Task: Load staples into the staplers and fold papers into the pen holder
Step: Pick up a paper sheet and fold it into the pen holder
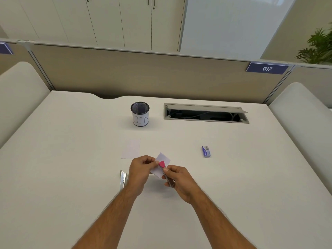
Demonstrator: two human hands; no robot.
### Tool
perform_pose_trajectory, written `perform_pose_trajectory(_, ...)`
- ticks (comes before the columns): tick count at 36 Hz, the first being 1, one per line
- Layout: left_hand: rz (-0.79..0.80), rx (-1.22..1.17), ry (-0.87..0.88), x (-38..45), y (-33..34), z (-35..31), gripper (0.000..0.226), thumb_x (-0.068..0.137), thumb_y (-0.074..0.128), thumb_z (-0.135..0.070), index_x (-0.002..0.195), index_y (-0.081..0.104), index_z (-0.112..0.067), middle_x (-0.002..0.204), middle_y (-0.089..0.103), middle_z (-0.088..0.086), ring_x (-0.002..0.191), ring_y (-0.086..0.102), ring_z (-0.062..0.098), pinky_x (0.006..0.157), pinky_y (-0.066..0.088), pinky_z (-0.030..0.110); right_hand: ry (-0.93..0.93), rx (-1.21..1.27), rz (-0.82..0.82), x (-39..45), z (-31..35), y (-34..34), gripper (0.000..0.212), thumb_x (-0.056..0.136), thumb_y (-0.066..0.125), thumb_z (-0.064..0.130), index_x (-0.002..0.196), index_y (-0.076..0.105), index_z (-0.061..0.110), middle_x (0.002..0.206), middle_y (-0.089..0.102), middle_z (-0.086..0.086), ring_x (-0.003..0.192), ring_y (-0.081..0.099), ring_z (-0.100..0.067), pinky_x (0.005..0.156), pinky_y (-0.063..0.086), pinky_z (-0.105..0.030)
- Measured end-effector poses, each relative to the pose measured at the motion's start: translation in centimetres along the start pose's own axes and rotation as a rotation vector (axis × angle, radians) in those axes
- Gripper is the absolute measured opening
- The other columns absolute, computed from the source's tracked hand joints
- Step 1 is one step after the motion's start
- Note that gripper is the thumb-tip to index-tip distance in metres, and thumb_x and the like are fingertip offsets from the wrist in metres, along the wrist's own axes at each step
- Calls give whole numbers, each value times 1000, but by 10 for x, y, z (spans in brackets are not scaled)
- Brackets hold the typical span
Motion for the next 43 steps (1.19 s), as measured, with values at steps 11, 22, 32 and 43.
perform_pose_trajectory(11,20,-5,-37,-1,2,1,5,82,81,-11,80,77,-8,83,76,11,90,72,36,83,61,47,8,-27,-73,2,-2,-2,35,98,67,33,102,74,-1,97,73,-11,86,65,-18,77,53,-32)
perform_pose_trajectory(22,112,-59,-81,-7,12,1,25,83,82,-31,86,78,-6,87,77,10,91,75,29,80,64,38,-19,-80,-133,5,-1,-4,36,99,65,32,97,70,-4,96,72,-16,82,64,-17,73,51,-31)
perform_pose_trajectory(32,78,62,-37,-4,13,-3,13,78,84,-28,74,80,-16,77,77,3,87,73,30,85,57,47,-20,-183,-204,6,2,-5,33,99,65,32,89,70,1,86,70,-9,71,59,-15,60,45,-22)
perform_pose_trajectory(43,61,-81,-84,-3,2,2,16,95,68,-11,85,76,-1,93,75,15,94,72,32,76,65,40,-32,18,-108,0,0,-2,36,101,62,31,102,72,-4,105,72,-17,87,65,-22,78,59,-30)
Point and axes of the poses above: each hand's wrist, its own x-axis towards the middle knuckle, its own y-axis out of the palm, z = x × y, the point moved 6 cm from there along x, towards the middle knuckle
